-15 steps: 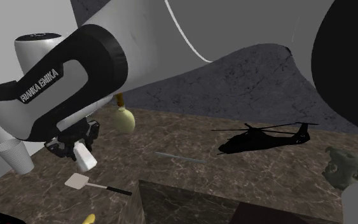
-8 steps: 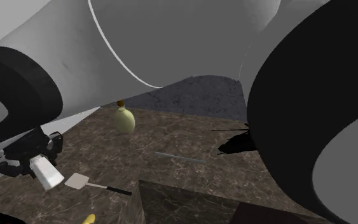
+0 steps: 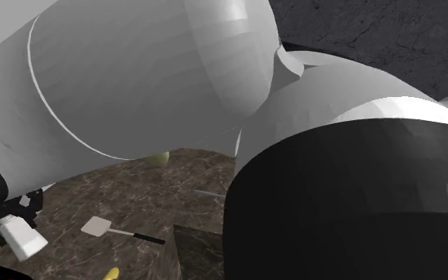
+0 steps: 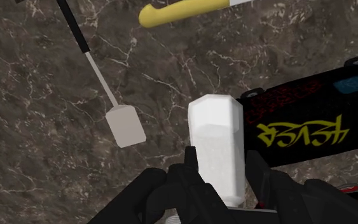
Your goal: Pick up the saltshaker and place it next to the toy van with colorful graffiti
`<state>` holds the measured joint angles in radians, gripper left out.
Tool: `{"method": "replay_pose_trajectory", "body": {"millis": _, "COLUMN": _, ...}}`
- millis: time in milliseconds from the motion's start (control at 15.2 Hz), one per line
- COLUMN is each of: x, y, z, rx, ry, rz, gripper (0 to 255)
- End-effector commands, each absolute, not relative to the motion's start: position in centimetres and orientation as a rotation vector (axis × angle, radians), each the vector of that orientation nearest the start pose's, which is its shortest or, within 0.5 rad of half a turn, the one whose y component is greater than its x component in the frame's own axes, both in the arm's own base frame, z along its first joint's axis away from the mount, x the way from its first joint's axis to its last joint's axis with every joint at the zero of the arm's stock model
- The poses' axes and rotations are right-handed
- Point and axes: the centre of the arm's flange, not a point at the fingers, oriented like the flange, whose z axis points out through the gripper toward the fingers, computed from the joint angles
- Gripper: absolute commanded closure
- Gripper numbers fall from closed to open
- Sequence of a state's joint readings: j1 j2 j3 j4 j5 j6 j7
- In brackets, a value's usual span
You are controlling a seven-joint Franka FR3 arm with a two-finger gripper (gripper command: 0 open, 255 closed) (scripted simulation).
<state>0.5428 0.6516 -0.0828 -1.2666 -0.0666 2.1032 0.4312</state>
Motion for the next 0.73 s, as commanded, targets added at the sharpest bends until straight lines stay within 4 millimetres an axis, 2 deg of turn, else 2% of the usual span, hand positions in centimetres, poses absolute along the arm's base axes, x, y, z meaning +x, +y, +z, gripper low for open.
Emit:
{"method": "replay_pose_trajectory", "body": {"millis": 0, "x": 66.8, "y": 34.7, "z": 38.4, "rx": -3.138, "ry": -0.123, "rz": -0.341, "gripper": 255}}
{"method": "replay_pose_trajectory", "body": {"millis": 660, "x": 66.8, "y": 34.7, "z": 33.1, "rx": -3.138, "ry": -0.123, "rz": -0.341, "gripper": 255}}
